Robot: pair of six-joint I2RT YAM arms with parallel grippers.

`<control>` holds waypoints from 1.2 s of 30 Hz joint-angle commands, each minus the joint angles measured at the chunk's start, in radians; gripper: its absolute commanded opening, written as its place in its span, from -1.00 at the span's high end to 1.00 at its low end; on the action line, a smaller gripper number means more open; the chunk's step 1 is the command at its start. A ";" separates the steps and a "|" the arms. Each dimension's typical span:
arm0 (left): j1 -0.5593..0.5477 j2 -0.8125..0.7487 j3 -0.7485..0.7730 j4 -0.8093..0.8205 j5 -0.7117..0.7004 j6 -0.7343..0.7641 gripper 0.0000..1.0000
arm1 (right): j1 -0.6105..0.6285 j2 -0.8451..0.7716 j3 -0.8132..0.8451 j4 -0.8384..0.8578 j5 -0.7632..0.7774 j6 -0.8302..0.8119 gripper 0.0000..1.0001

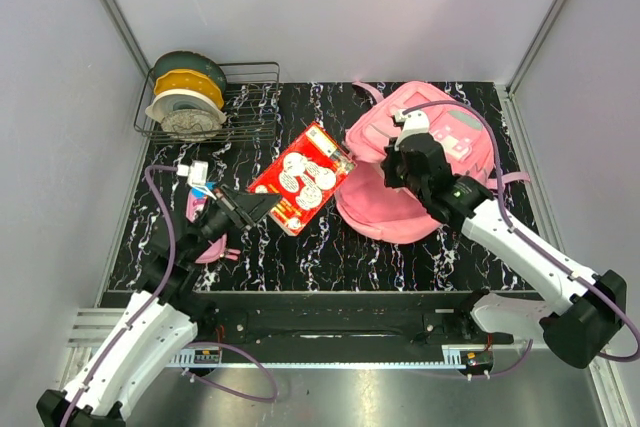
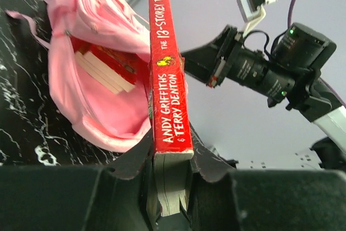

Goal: Pack the student bag
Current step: Place the book in the student bag.

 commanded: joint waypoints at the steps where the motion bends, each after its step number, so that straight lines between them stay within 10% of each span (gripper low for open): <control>1: 0.003 0.051 0.027 0.133 0.137 -0.102 1.00 | -0.006 -0.046 0.109 0.052 0.110 0.025 1.00; 16: -0.043 0.201 -0.212 0.481 0.167 -0.279 1.00 | -0.006 -0.035 0.193 0.045 0.068 0.045 1.00; 36: -0.221 1.079 0.074 1.347 0.058 -0.556 1.00 | 0.000 -0.084 0.150 0.055 -0.008 0.105 1.00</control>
